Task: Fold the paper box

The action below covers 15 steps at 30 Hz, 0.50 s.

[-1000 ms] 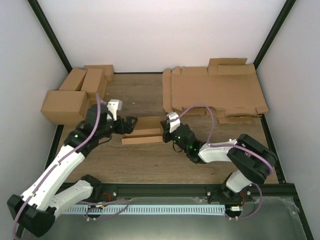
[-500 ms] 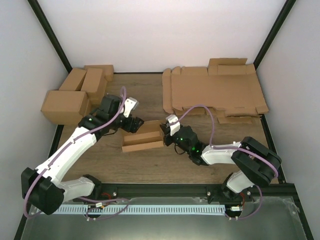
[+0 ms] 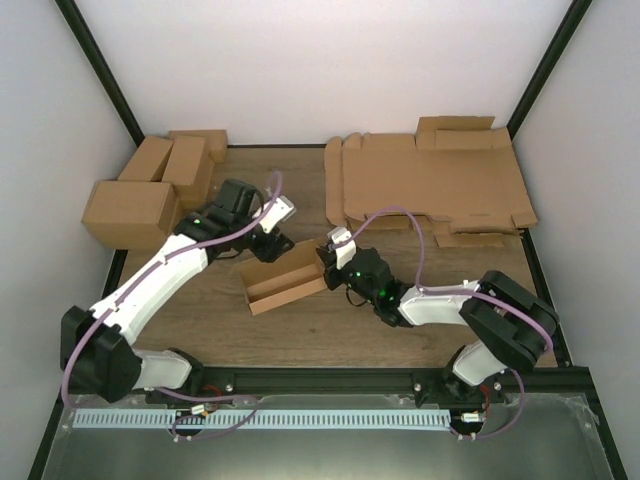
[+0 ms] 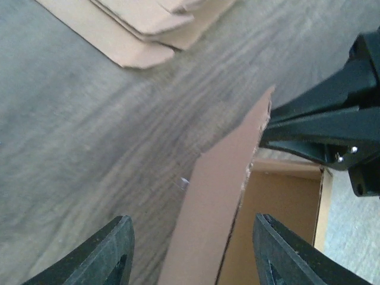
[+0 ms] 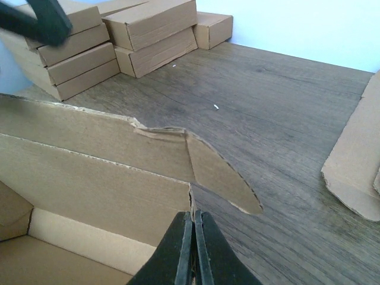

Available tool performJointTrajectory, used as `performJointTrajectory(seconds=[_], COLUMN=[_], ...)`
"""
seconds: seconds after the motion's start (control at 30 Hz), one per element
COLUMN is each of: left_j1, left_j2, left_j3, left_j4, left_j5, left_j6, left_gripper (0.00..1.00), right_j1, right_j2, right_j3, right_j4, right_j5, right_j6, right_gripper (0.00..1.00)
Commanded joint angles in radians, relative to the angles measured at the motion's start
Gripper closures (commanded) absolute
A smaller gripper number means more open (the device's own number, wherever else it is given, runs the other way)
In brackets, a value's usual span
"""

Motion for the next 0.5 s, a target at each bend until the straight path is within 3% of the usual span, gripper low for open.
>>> performJointTrajectory(seconds=[0.0,0.1,0.13,0.3,0.47], left_j1=[-0.042,-0.051,-0.052,-0.068,-0.155], left_j2=[0.054,0.089,0.098,0.138,0.121], left_j3=[0.011,0.019,0.025,0.048,0.013], left_j4=[-0.042,-0.049,-0.051,-0.087,-0.082], left_j5=[0.036,0.004,0.007,0.019,-0.065], left_j6=[0.073,0.088,0.087,0.093,0.088], left_gripper=[0.44,0.45,0.50,0.94,0.96], right_j1=[0.014,0.014,0.014,0.014,0.014], right_j2=[0.012,0.010,0.011,0.007,-0.020], right_j3=[0.020,0.018,0.018,0.029,0.049], right_j4=[-0.065,-0.071,-0.073,-0.100,-0.163], right_j5=[-0.010,-0.002,-0.002,-0.001,-0.023], right_j6=[-0.008,-0.004,-0.003,0.002,0.035], right_gripper=[0.99,0.99,0.99,0.99,0.97])
